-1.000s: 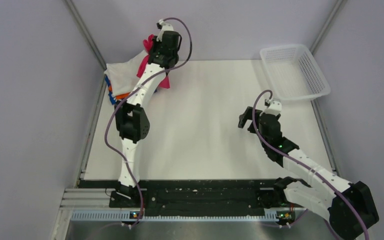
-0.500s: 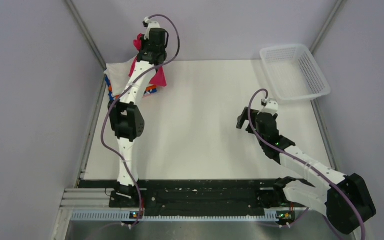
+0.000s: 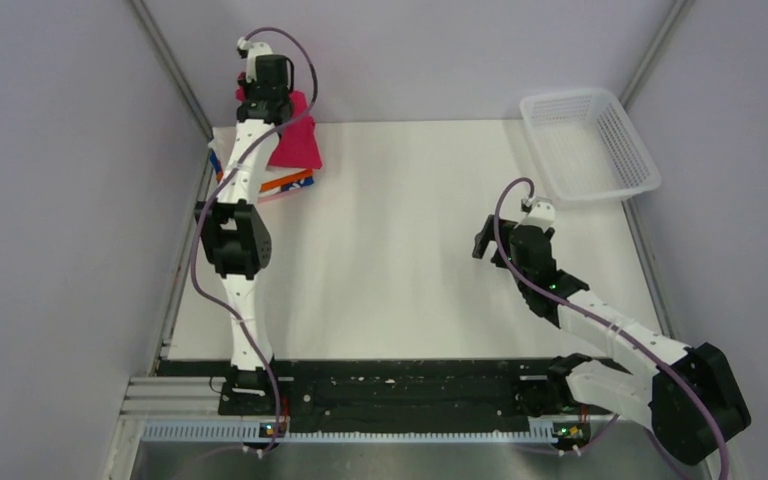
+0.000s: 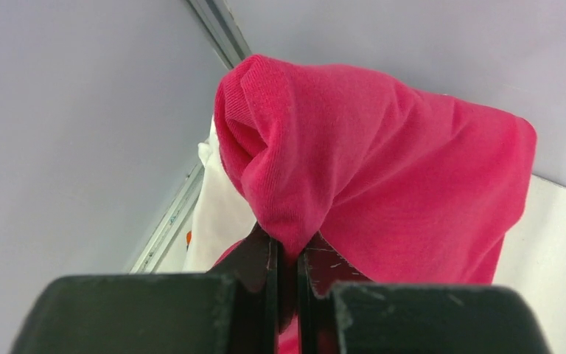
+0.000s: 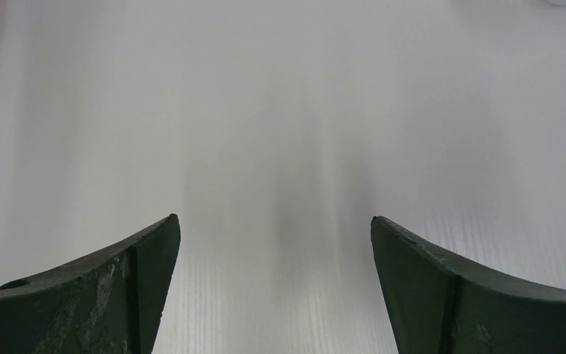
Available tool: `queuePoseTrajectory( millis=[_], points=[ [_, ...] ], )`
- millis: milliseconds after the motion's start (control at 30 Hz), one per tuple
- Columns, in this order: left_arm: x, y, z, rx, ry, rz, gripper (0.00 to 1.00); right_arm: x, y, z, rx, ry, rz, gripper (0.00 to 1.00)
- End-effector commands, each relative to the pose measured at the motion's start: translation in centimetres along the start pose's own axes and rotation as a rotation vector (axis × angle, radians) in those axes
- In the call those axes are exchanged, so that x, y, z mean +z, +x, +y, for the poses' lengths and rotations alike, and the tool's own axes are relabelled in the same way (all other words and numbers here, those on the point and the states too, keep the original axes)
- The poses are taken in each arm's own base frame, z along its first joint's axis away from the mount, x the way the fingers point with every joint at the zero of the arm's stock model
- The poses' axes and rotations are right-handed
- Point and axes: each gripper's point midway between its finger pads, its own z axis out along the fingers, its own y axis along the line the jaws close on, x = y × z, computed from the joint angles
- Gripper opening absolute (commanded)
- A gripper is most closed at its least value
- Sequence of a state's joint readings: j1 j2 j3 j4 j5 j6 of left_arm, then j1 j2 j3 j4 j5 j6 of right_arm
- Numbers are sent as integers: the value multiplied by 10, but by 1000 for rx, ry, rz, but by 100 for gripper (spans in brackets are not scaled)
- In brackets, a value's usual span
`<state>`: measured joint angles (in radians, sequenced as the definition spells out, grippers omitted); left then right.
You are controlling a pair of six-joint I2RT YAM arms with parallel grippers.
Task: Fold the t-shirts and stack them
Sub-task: Put the neatly folded tshirt into the corner of the board with the left arm
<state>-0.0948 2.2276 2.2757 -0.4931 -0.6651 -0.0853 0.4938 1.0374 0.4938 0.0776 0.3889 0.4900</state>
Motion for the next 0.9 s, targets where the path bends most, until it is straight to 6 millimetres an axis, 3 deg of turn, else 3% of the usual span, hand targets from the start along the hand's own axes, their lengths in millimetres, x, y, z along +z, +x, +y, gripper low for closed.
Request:
queuePoseTrajectory(
  millis=[0,133,167,300,633,667,700,733,767,800,867],
  points=[
    [1,-26,26,-144,-12,-56,0,2,-29,11,16,-18,-65,99],
    [23,-3,34,-185,-23,-11,0,5,-28,11,8,-11,-55,99],
    [32,2,45,-202,-42,2,0,5,-28,11,7,-9,-55,99],
    [50,19,57,-245,-60,29,0,6,-28,11,3,-4,-52,99],
    [64,44,63,-262,-61,71,0,13,-23,10,-20,14,-26,99],
    [65,45,63,-261,-62,73,8,14,-23,11,-21,14,-22,99],
    [65,46,64,-260,-68,74,27,14,-22,11,-22,14,-20,99],
    [65,46,65,-255,-74,75,49,14,-22,11,-22,14,-19,99],
    [65,46,68,-251,-85,74,81,15,-21,11,-23,14,-16,99],
    [63,45,70,-249,-95,71,95,15,-21,11,-25,15,-15,99],
    [59,38,78,-247,-124,57,99,16,-21,11,-27,17,-12,99]
  ],
)
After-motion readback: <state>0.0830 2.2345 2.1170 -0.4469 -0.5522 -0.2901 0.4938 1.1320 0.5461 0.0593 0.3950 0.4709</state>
